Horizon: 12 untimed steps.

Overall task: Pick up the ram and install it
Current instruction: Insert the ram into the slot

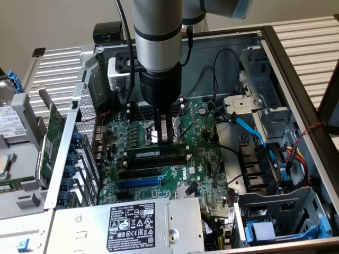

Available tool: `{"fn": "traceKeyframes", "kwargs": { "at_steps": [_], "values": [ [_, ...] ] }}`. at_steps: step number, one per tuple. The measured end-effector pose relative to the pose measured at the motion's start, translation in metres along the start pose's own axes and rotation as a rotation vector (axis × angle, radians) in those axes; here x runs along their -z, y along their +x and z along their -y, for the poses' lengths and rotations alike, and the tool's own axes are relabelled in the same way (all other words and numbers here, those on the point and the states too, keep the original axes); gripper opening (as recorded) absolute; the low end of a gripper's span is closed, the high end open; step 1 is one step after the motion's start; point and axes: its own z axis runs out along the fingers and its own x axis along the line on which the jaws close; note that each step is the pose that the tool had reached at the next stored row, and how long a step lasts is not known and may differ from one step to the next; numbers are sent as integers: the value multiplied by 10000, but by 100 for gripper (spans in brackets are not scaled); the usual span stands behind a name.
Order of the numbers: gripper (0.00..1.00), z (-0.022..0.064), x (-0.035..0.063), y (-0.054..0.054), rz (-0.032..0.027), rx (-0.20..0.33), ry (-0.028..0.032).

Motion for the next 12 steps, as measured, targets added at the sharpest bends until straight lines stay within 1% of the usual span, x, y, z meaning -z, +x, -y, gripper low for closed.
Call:
{"fn": "traceKeyframes", "kwargs": {
  "at_steps": [3, 12],
  "values": [
    [13, -3, -1, -1, 3, -49, 21],
    [13, -7, -6, 7, 3, -64, 23]
  ]
}}
